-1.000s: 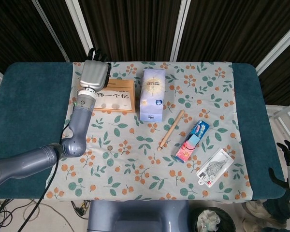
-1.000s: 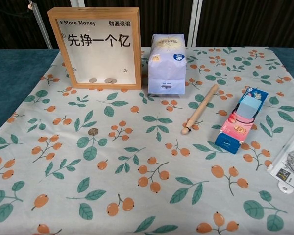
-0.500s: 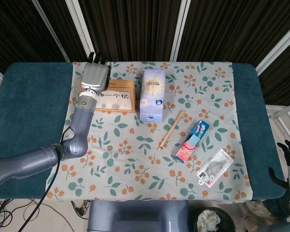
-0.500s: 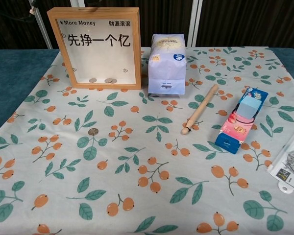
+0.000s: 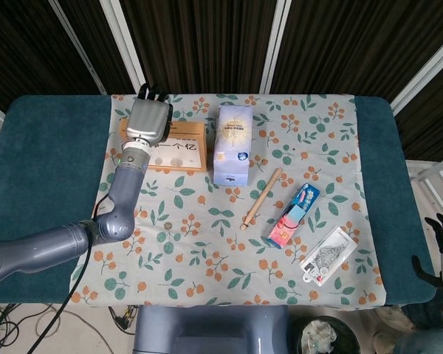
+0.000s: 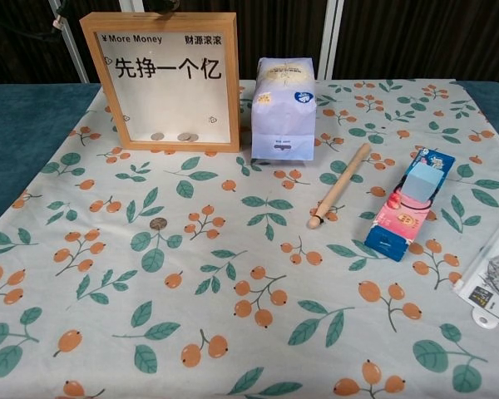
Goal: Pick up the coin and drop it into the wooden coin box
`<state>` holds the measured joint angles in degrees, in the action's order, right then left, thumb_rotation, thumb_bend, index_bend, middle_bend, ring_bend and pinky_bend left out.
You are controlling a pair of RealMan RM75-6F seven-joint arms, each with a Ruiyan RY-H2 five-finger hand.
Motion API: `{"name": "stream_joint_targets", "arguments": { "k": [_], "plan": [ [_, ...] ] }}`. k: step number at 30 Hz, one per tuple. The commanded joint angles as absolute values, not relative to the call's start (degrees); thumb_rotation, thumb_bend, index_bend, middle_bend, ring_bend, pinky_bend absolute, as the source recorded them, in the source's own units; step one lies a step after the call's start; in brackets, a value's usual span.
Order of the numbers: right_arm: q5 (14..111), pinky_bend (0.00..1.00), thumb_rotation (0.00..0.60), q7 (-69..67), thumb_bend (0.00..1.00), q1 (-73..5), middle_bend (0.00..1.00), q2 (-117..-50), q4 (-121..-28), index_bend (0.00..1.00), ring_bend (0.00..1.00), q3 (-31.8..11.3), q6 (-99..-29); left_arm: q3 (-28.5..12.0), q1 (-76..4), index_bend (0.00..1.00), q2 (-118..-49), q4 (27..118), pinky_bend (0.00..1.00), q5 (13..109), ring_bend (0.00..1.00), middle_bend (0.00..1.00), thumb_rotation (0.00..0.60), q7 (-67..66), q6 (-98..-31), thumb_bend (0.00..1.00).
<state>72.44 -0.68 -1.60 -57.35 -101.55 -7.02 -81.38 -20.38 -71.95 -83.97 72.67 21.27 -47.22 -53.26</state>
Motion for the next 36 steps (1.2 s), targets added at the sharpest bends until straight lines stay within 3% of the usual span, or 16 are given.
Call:
{"name": "stream_joint_targets", "arguments": {
  "k": [1, 21, 36],
  "plan": [
    [72.4, 0.00, 0.600, -0.7, 0.44, -1.6, 0.07, -57.4, -101.5, 0.15, 0.01, -7.0, -81.4, -20.2, -72.0, 0.68, -83.9, 72.8, 0.00, 21.2, 0.00, 0.19, 0.600, -47.4, -53.4, 0.42],
    [72.0, 0.00, 0.600, -0.6, 0.44, -1.6, 0.07, -57.3, -101.7, 0.15, 0.01, -7.1, -81.3, -18.7, -72.5, 0.66, -84.5, 71.7, 0.00, 21.9, 0.00, 0.19, 0.600, -47.5, -53.3, 0.42],
    [71.7, 0.00, 0.600, -0.5, 0.44, -1.6, 0.07, -57.2, -101.8, 0.15, 0.01, -7.2, -81.2, -17.9, -72.7, 0.57, -85.0, 70.9, 0.00, 22.0, 0.00, 0.18, 0.600, -48.0, -53.1, 0.40]
  ]
}}
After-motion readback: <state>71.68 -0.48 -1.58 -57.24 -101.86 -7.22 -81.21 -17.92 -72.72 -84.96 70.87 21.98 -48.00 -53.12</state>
